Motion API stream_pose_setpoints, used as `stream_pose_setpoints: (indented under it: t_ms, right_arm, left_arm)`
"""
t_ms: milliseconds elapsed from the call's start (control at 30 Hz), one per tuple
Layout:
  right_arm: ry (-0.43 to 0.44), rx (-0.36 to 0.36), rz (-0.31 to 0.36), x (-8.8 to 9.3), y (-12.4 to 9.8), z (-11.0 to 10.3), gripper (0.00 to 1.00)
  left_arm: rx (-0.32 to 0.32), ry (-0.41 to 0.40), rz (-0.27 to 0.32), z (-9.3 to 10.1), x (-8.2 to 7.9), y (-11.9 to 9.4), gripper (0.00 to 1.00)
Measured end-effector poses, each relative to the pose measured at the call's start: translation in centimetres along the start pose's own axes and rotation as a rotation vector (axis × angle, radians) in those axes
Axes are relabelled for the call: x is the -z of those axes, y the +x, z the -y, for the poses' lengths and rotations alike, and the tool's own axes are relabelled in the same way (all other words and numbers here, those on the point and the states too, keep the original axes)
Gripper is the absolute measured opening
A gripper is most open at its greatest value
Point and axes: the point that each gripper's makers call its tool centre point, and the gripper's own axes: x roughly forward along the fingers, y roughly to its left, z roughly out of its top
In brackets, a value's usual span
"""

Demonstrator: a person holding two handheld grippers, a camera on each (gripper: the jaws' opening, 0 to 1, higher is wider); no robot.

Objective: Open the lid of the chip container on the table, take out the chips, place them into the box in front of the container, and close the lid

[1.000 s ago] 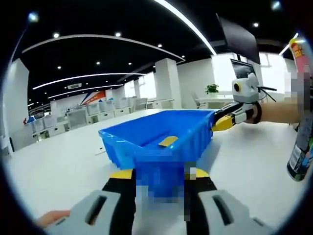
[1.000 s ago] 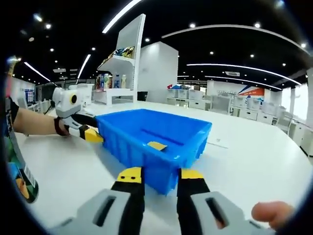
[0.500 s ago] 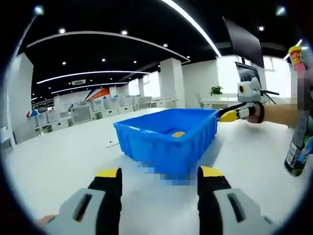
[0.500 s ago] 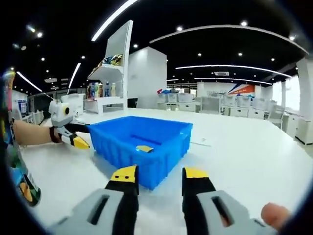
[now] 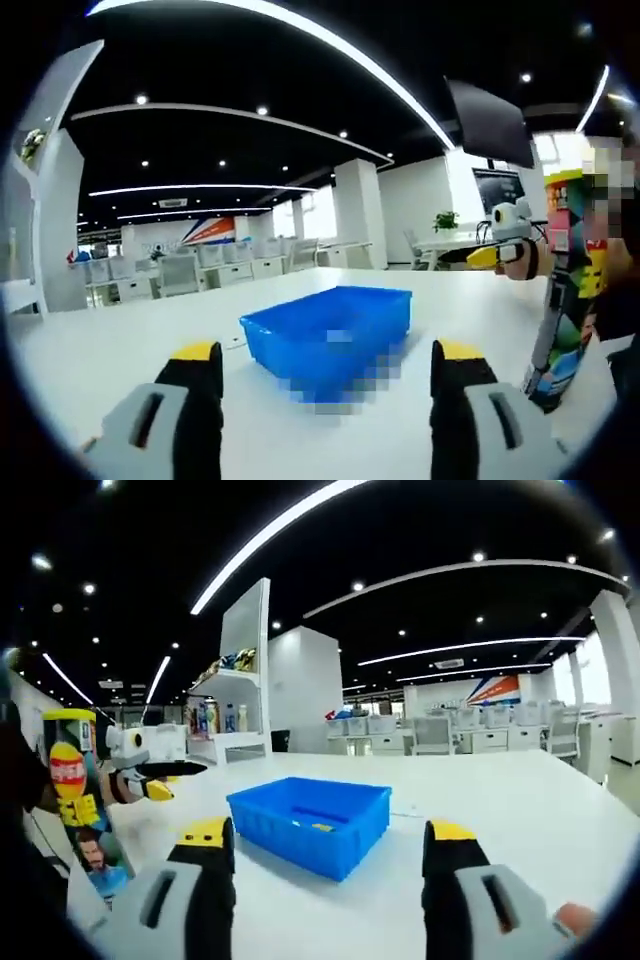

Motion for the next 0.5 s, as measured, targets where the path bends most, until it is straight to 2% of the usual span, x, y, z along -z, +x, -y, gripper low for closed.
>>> stream_pose_setpoints:
  t_ms: [67, 100, 133, 200, 267, 300, 433, 500]
  right_arm:
    - [-0.058, -0.039, 0.016, -0.9, -1.1, -1.8, 0.79]
    - [-0.089, -0.059, 0.019, -1.3, -1.7, -3.0, 0.80]
    - [-0.113, -0.070, 0.021, -1.5, -2.2, -3.8, 0.81]
    - [-0.147, -0.104, 0.039, -2.3, -3.2, -5.8, 0.87]
    - [-0.164, -0.135, 0.042, -2.6, -4.1, -7.3, 0.88]
    - [-0.168, -0.184, 0.019, -2.3, -4.8, -8.8, 0.87]
    - [-0.180, -0.301, -0.086, -0.4, -7.6, -12.5, 0.85]
    - [-0.192, -0.315, -0.093, -0.2, -8.6, -13.5, 0.88]
  left_arm:
    - [-0.038, 0.063, -0.017, 0.4, -0.6, -1.4, 0.88]
    - [-0.081, 0.087, -0.003, 0.3, -1.2, -2.3, 0.89]
    - [-0.094, 0.087, 0.006, 0.4, -1.5, -2.6, 0.92]
    - [-0.119, 0.036, 0.057, 1.0, -2.8, -4.0, 0.95]
    - [-0.113, -0.033, 0.094, 1.7, -3.7, -5.5, 0.95]
    - [-0.103, -0.044, 0.100, 2.2, -4.0, -6.4, 0.95]
    - [-0.080, -0.024, 0.106, 3.2, -4.7, -9.1, 0.95]
    - [-0.042, -0.020, 0.052, 4.2, -4.3, -10.1, 0.95]
